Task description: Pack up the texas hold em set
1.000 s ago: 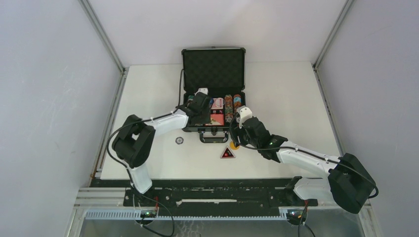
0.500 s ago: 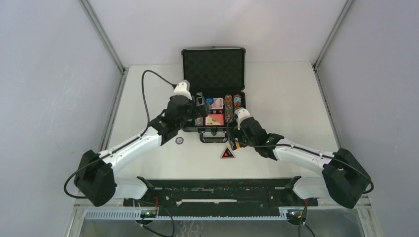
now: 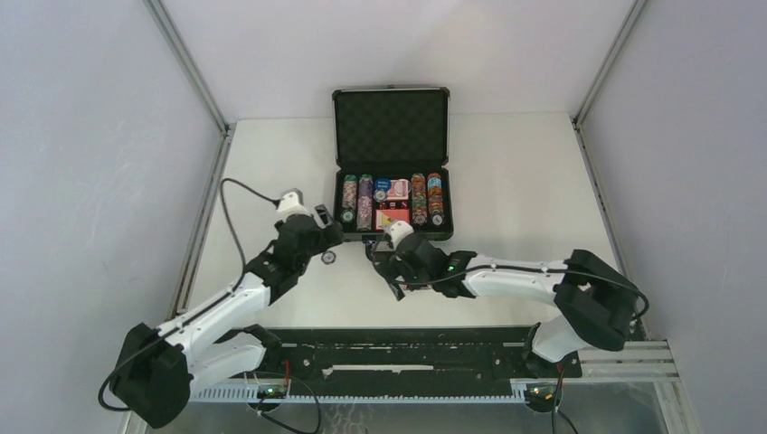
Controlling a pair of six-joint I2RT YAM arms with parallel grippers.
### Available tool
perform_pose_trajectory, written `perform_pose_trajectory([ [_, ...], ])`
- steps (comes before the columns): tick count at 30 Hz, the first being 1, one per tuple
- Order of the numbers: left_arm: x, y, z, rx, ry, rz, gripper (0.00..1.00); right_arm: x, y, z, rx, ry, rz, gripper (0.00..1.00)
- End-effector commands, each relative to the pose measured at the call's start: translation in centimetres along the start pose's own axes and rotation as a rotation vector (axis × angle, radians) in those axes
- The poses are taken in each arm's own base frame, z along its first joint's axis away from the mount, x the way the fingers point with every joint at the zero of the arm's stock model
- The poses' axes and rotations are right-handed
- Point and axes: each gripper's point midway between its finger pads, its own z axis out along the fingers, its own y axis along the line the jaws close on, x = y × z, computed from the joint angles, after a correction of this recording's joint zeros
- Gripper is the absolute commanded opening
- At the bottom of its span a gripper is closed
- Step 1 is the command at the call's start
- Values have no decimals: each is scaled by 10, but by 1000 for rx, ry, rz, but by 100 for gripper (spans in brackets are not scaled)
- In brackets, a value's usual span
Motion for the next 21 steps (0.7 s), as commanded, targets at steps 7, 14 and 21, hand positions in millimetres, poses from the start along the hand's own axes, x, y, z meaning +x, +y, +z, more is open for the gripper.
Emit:
perform_pose_trajectory([
  [7, -10, 71, -4, -258, -85, -277, 63, -101, 60, 18, -92, -164, -34, 37],
  [14, -8, 105, -17, -331, -157, -409, 69, -160, 98, 51, -201, -190, -70, 0],
  [21, -1, 123, -26, -367, -189, -439, 74, -174, 120, 91, -324, -135, -36, 0],
])
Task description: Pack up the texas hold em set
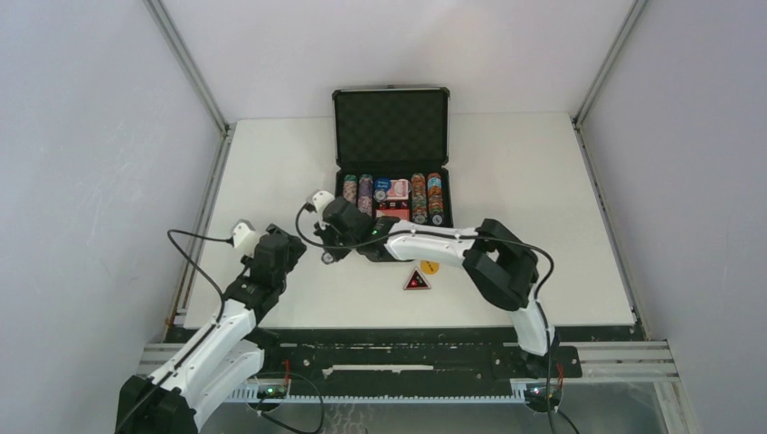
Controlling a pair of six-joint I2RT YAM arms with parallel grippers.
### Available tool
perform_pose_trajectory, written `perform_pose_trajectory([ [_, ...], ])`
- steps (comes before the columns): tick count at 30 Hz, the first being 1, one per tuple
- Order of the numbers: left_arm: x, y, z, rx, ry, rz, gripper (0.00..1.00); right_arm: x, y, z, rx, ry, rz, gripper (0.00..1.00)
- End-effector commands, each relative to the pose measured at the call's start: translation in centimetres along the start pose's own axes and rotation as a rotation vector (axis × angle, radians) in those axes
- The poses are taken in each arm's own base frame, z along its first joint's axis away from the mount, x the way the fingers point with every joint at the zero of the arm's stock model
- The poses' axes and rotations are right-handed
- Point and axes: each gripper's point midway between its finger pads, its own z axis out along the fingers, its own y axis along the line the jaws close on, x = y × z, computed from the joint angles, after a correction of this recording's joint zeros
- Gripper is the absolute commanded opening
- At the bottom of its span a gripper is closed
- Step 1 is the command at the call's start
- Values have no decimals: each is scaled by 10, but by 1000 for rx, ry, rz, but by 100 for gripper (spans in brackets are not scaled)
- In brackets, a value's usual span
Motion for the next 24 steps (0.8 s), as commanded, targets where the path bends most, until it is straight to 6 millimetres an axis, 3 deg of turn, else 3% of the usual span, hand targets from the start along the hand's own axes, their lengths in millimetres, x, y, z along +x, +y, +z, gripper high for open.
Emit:
perform_pose_trajectory([
  [1, -3, 14, 0, -30, -38, -47, 74, -13, 9, 19, -97, -1, 24, 0],
  [12, 2, 27, -1, -40, -51, -39, 74, 1, 5, 60, -105, 51, 35, 2],
  [24, 5, 24, 0, -29, -35, -26, 73, 50, -11, 53, -50, 116, 76, 2],
])
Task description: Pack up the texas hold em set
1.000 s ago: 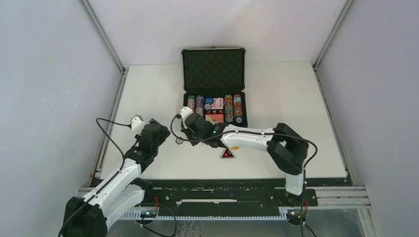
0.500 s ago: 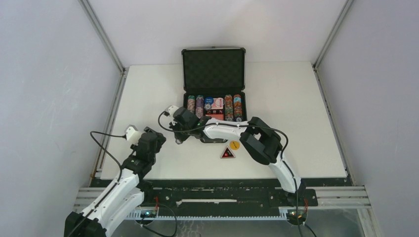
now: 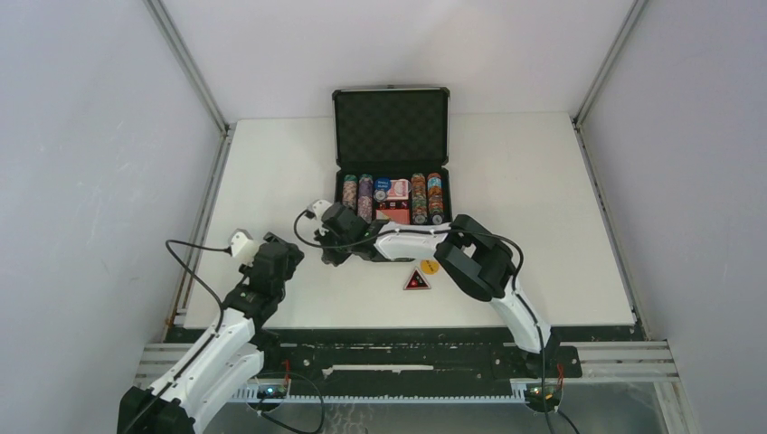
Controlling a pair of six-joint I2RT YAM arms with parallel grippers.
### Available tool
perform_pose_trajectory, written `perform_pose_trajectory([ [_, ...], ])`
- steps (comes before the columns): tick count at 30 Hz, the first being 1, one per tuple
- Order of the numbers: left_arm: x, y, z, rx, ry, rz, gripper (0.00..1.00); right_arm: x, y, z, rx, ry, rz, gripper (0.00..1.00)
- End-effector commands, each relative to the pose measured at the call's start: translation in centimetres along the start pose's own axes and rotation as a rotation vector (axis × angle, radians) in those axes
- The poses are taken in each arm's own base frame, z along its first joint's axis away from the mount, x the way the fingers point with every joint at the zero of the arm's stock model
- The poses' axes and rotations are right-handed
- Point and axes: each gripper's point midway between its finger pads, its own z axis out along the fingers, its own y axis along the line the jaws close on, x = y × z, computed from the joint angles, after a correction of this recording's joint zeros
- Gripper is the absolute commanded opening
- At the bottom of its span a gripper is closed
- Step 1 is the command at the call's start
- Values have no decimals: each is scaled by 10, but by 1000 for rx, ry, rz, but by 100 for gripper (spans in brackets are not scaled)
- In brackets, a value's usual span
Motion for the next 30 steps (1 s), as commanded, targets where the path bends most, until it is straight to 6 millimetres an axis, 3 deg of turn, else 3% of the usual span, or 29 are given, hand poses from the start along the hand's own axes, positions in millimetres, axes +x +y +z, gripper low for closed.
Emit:
perform_pose_trajectory([
  [1, -3, 0, 3, 6, -21, -8, 73, 17, -7, -12, 31, 24, 34, 2],
  [17, 3, -8, 4, 39, 10, -11, 73, 79, -8, -61, 116, 78, 52, 0],
  [22, 9, -10, 6, 48, 34, -3, 73, 86, -5, -86, 132, 44, 71, 0],
  [30, 16, -20, 6, 94, 71, 29, 74, 109, -1, -111, 171, 44, 70, 0],
])
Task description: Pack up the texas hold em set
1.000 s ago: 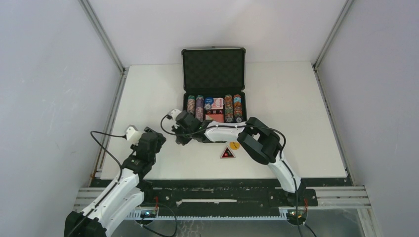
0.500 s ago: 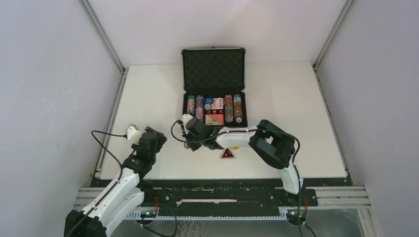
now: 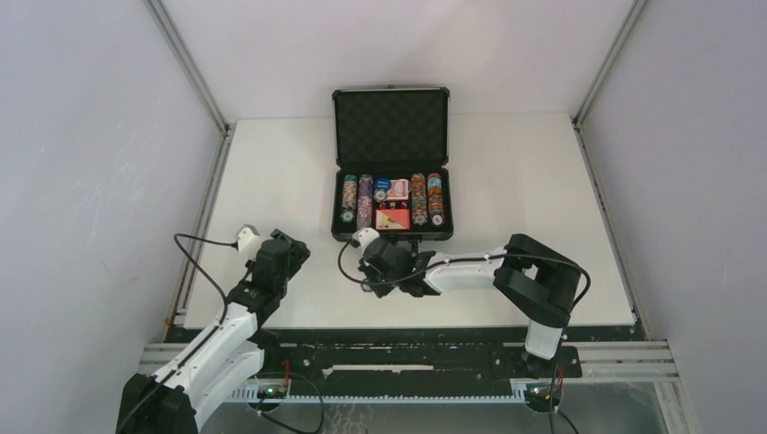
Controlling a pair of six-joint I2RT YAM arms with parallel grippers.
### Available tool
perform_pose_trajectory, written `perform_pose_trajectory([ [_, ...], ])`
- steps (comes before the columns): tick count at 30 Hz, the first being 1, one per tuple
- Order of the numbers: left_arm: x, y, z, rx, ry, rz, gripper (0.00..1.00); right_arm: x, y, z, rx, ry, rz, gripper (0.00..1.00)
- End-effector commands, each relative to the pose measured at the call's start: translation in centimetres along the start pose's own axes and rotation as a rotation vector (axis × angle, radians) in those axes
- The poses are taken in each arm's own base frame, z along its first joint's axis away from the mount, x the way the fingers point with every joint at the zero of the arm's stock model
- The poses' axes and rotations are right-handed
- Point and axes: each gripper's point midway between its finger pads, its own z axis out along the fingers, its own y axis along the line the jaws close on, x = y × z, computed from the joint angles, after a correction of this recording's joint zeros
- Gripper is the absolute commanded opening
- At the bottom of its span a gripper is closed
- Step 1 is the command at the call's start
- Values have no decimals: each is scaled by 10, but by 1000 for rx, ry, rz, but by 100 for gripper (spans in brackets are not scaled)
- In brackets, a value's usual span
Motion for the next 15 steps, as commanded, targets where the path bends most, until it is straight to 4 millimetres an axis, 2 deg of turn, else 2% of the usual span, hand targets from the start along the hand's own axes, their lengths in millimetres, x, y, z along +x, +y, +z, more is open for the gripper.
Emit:
perform_pose_trajectory([
  [1, 3, -7, 2, 45, 9, 25, 74, 11, -1, -15, 41, -3, 16, 0],
  [8, 13, -12, 5, 47, 60, 61, 74, 33, -8, -28, 82, 5, 32, 0],
  [15, 10, -17, 3, 71, 54, 63, 74, 41, -13, -45, 124, 2, 31, 0],
])
